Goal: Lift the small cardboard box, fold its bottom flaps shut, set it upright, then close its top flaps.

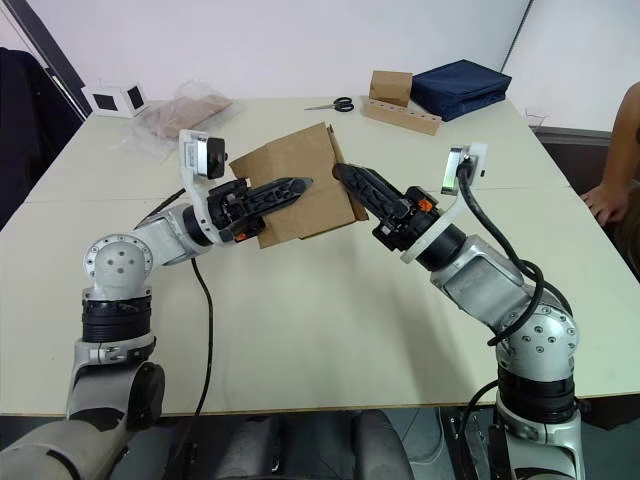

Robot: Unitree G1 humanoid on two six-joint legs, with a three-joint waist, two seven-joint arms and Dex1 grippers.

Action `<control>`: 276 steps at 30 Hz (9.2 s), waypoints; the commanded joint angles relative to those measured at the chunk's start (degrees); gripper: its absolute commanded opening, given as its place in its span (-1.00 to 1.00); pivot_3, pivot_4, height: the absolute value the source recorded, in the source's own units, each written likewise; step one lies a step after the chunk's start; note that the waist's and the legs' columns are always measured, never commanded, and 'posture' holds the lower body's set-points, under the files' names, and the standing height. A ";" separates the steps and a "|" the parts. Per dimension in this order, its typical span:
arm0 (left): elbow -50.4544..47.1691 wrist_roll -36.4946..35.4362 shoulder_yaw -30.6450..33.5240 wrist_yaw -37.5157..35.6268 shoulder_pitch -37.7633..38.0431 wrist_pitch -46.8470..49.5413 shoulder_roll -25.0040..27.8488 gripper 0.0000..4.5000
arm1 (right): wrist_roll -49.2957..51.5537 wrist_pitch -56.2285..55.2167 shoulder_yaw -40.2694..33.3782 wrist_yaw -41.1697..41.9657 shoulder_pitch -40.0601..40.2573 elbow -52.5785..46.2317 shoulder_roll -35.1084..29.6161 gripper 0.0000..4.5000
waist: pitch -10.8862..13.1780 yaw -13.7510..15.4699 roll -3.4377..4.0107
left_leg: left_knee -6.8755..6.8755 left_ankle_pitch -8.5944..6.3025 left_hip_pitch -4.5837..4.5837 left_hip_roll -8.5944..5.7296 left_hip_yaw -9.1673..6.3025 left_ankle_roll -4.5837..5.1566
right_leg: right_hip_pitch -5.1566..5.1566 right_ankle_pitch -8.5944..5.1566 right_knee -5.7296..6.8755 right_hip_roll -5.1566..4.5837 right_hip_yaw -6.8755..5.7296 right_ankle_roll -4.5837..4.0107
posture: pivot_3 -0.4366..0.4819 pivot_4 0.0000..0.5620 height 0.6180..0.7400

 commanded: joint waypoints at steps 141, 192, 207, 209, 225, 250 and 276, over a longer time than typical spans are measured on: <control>-3.61 -11.95 2.66 12.82 1.57 -0.86 -2.83 -1.00 | 9.83 -4.62 0.05 -4.85 3.75 -4.40 -6.35 -0.56 | 0.02 0.06 -0.02 | -0.07 -0.01 -0.05 0.00 0.00 0.01 | -0.04 -0.01 -0.09 0.01 0.01 -0.01 | -0.05 -0.47 1.00; 21.31 53.62 -50.10 -43.08 -32.06 -33.79 20.09 -1.00 | -24.17 3.65 1.45 21.05 9.49 -12.23 -22.68 -0.95 | 0.27 0.19 -0.17 | -0.16 -0.06 -0.22 -0.02 0.06 0.10 | -0.11 -0.01 -0.40 0.05 0.01 -0.01 | -0.05 -0.47 1.00; 26.82 60.94 -58.69 -46.18 -38.88 -42.34 17.33 0.88 | -26.66 4.10 1.89 18.79 10.57 -14.10 -17.92 -1.00 | 0.47 0.32 -0.16 | -0.02 -0.19 -0.39 0.00 0.01 0.34 | -0.19 -0.01 -0.36 0.04 -0.02 0.02 | -0.05 -0.47 1.00; 24.13 58.36 -57.71 -46.18 -40.59 -37.75 17.78 0.96 | -26.56 4.21 1.80 19.16 10.52 -13.69 -17.99 -1.00 | 0.57 0.17 -0.23 | 0.01 -0.19 -0.40 0.00 0.01 0.34 | -0.19 -0.01 -0.34 0.04 -0.02 0.02 | -0.05 -0.47 1.00; 17.15 42.69 -40.39 -45.01 -41.72 -18.57 27.80 0.96 | -34.97 1.76 5.18 24.15 8.59 -8.37 -16.00 -1.00 | 0.63 -1.21 -0.16 | 0.11 -0.20 -0.31 0.01 0.02 0.37 | -0.25 -0.06 0.00 0.06 0.00 0.06 | -0.05 -0.47 1.00; 7.54 44.83 -18.02 -11.31 8.01 -23.86 18.18 -0.99 | -60.42 1.38 20.98 28.89 4.95 5.25 -6.29 -1.00 | 0.62 -1.25 -0.14 | 0.12 -0.15 -0.15 0.00 0.04 0.26 | -0.19 -0.05 0.12 0.00 0.04 0.04 | -0.05 -0.47 1.00; -4.13 33.41 -7.10 -15.40 8.49 -16.10 24.57 -0.99 | -56.27 3.53 9.48 36.47 2.82 2.59 -7.47 -1.00 | 0.58 -1.10 -0.12 | 0.13 -0.13 -0.06 0.00 0.03 0.24 | -0.07 -0.04 0.13 -0.01 0.01 0.04 | -0.05 -0.47 1.00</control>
